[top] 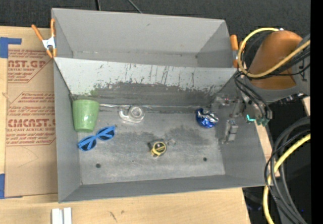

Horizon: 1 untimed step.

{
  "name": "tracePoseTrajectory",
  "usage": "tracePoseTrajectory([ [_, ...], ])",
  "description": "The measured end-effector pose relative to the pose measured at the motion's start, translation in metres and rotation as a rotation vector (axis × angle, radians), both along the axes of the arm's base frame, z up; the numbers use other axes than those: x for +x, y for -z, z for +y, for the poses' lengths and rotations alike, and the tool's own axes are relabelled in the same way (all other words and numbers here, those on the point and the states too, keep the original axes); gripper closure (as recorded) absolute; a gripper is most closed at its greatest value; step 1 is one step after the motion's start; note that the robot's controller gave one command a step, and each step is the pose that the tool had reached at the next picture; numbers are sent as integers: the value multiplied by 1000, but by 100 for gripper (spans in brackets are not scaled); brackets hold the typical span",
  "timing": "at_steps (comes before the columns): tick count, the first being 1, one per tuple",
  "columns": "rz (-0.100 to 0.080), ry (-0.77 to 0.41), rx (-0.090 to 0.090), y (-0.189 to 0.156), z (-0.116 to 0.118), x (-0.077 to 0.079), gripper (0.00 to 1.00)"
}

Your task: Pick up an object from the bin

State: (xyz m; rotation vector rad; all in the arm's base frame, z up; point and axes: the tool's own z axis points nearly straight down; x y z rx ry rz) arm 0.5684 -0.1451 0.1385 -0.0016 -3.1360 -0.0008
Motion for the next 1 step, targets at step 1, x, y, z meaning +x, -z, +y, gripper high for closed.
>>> tracePoseTrajectory([
  [1,-17,68,-2,69,17,15,0],
])
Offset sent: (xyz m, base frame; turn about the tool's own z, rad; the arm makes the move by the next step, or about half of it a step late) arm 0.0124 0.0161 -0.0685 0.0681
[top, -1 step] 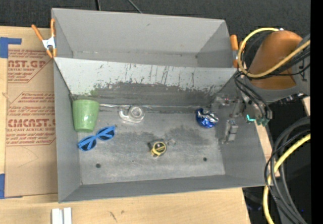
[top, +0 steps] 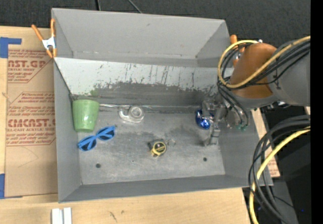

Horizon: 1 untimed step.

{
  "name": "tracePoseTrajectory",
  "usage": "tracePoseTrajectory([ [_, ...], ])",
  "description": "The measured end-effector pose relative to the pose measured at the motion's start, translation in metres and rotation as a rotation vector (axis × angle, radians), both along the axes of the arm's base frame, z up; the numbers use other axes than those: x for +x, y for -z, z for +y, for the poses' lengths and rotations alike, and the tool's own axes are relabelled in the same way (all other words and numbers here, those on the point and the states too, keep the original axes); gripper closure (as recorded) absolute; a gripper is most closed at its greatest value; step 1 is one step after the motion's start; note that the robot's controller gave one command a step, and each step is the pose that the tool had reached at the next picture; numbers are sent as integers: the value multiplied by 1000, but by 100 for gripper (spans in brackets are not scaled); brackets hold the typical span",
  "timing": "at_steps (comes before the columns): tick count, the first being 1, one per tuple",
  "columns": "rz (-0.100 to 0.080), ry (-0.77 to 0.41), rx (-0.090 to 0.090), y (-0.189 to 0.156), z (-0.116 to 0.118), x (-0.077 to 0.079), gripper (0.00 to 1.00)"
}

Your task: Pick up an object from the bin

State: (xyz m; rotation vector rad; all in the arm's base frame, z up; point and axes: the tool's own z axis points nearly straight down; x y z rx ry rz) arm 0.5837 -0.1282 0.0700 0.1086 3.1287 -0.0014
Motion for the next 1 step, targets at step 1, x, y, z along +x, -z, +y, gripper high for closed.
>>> tracePoseTrajectory([
  [1,5,-2,3,-4,1,0,100],
])
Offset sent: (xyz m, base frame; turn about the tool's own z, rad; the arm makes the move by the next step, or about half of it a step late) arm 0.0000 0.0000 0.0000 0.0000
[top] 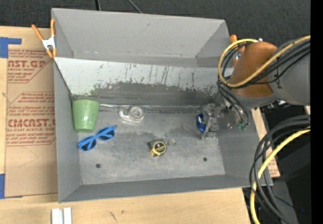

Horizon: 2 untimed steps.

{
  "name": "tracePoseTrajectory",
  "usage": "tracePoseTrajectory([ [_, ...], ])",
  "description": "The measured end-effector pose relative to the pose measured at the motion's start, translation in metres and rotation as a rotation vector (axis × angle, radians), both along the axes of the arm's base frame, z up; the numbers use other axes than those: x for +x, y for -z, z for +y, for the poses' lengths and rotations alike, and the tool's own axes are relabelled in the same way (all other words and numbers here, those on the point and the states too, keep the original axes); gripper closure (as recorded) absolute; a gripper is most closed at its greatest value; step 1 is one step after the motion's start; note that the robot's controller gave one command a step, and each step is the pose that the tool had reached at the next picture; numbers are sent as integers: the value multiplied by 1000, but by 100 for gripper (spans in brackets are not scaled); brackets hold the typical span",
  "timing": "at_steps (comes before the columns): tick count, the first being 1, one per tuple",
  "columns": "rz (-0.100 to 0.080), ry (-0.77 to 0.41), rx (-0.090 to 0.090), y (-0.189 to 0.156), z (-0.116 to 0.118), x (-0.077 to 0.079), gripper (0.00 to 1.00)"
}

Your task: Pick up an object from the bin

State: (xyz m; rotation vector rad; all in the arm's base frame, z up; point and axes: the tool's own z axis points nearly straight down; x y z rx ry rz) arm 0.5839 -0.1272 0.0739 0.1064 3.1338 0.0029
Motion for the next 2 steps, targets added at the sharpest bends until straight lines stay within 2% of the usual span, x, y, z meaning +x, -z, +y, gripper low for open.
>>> tracePoseTrajectory([
  [1,-4,-7,-3,-107,3,-11,100],
  [2,3,-7,-2,-102,3,-13,0],
])
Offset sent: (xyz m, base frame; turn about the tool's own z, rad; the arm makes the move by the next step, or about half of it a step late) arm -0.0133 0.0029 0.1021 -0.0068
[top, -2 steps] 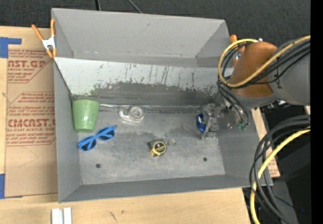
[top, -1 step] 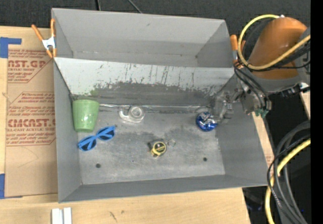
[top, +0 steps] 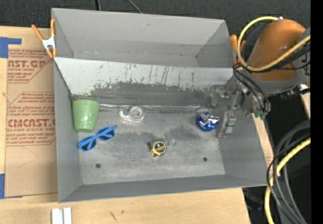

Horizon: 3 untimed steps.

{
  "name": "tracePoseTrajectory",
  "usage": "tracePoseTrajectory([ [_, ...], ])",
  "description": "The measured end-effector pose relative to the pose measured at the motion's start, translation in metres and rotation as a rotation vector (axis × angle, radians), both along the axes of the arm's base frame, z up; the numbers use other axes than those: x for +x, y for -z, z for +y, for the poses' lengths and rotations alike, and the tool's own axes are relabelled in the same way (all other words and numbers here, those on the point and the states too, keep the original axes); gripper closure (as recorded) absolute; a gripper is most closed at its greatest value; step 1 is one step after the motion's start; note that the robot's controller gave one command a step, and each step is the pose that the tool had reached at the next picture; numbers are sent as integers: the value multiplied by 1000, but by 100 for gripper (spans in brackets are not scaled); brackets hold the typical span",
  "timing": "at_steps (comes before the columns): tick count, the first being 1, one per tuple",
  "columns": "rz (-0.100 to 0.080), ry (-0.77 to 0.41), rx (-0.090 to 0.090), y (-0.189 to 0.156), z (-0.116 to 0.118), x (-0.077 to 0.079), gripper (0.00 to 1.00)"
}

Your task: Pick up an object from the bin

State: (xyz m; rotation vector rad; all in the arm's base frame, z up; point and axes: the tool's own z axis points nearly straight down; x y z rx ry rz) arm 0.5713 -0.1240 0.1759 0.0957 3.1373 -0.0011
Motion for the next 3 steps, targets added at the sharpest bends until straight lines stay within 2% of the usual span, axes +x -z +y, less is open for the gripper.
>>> tracePoseTrajectory([
  [1,-6,279,2,98,-3,-8,0],
  [2,-4,277,2,95,-3,-7,100],
  [3,-9,314,1,-31,-11,-1,100],
])
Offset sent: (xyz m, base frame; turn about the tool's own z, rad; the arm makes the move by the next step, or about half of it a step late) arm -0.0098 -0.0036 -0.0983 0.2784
